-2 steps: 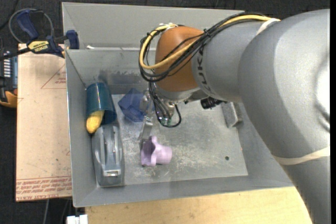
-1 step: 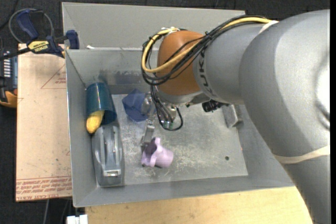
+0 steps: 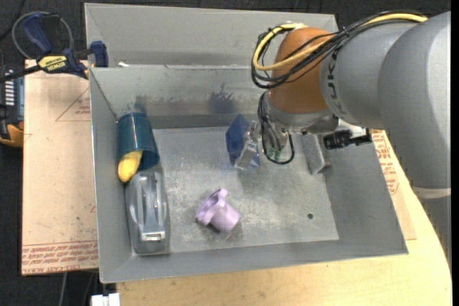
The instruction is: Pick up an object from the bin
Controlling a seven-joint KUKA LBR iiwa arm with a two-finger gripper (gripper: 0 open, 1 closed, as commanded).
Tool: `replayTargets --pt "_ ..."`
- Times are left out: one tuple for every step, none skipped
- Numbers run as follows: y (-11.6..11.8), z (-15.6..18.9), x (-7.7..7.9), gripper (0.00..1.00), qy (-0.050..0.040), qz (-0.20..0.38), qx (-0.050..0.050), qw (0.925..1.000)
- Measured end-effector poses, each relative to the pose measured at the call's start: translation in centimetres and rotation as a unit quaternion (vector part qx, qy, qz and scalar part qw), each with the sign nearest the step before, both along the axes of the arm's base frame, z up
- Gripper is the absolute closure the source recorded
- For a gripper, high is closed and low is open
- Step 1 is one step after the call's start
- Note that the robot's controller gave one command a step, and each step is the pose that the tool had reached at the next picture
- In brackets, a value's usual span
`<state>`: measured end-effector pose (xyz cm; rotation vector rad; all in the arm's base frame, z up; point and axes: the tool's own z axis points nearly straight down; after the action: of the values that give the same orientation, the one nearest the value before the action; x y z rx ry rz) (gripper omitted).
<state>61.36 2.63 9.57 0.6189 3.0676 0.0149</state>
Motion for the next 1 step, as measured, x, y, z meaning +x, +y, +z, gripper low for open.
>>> replayTargets --pt "0.03 -0.01 -0.01 1.00 0.0000 0.000 0.000 1.0000"
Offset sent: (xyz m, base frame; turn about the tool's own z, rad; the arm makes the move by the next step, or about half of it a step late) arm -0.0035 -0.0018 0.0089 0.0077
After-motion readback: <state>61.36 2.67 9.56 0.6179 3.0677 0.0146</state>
